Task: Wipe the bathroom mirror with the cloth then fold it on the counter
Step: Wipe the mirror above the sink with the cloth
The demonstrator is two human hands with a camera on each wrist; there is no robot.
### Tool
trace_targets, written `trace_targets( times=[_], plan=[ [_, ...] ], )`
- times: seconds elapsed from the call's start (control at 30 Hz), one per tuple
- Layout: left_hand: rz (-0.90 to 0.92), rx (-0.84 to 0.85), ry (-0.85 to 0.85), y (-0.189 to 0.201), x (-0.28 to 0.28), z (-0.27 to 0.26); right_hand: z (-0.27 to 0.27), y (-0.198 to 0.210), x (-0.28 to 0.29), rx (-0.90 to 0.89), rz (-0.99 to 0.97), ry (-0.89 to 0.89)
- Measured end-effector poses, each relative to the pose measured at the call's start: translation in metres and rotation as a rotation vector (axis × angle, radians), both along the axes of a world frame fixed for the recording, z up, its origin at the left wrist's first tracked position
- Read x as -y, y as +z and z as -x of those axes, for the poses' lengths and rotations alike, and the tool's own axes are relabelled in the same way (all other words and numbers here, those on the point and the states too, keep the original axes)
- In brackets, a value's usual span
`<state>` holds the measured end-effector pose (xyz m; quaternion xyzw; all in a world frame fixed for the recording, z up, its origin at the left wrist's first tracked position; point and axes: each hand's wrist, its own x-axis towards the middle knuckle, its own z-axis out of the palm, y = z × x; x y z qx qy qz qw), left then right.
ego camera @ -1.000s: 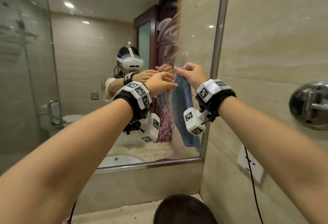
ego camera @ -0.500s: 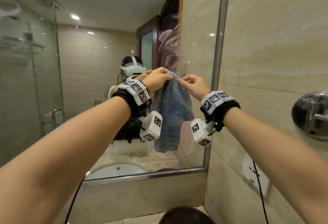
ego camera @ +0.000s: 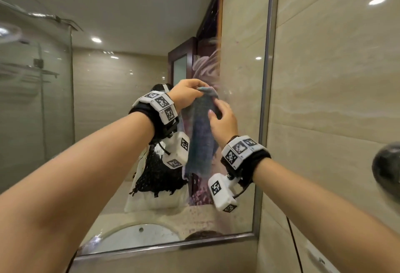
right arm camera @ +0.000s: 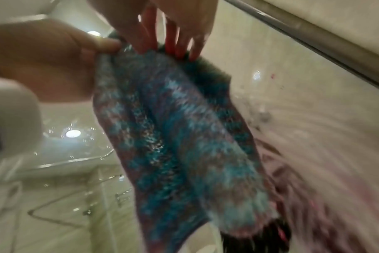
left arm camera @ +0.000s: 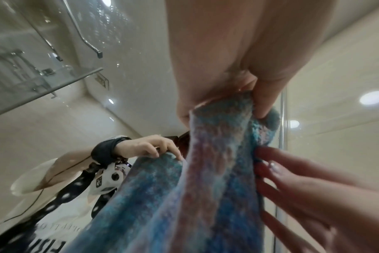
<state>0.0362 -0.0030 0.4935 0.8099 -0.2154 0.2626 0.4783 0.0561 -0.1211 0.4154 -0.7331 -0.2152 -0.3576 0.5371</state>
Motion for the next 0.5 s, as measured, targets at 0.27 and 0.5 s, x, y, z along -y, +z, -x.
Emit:
trace_targets(
  times=[0.27, 0.5],
  plan=[
    [0.150, 0.299, 0.296, 0.048, -0.009, -0.039, -0.040, 0.094, -0.020, 0.275, 0.469, -0.475],
    [-0.359, 0.471, 0.900, 0.069, -0.029, -0.060, -0.084, 0.166, -0.031, 0.355, 0.697, -0.481]
  ],
)
